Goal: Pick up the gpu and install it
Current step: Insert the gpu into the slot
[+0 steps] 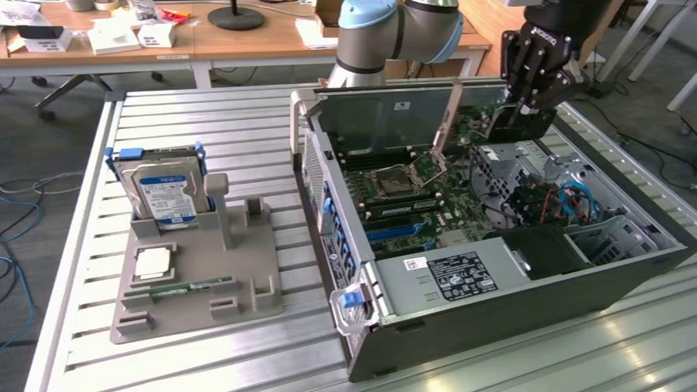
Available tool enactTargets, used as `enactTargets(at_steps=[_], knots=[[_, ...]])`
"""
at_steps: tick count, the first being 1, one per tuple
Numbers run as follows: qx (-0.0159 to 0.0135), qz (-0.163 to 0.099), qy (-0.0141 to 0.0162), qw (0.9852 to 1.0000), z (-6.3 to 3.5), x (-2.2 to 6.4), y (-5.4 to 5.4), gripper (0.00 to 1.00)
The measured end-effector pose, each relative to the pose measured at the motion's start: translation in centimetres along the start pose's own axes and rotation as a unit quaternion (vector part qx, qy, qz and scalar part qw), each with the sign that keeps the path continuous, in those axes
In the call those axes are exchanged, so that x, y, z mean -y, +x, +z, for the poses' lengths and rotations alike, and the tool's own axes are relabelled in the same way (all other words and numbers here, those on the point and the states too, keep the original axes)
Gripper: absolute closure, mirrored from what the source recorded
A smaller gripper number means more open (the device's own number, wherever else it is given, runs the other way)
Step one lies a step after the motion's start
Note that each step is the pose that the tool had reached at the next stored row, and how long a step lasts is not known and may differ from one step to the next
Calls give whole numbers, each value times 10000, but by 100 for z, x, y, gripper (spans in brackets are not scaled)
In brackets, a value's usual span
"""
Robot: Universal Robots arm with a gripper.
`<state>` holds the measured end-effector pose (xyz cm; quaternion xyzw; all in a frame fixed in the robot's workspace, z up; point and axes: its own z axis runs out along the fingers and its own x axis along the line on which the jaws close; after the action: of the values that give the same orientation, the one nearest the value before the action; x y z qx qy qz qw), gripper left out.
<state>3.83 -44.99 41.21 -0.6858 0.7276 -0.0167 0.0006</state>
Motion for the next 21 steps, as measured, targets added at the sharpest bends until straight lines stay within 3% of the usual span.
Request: enactTargets(at_steps=[21], knots=[[0, -1, 0, 10000, -1, -47, 3, 74]])
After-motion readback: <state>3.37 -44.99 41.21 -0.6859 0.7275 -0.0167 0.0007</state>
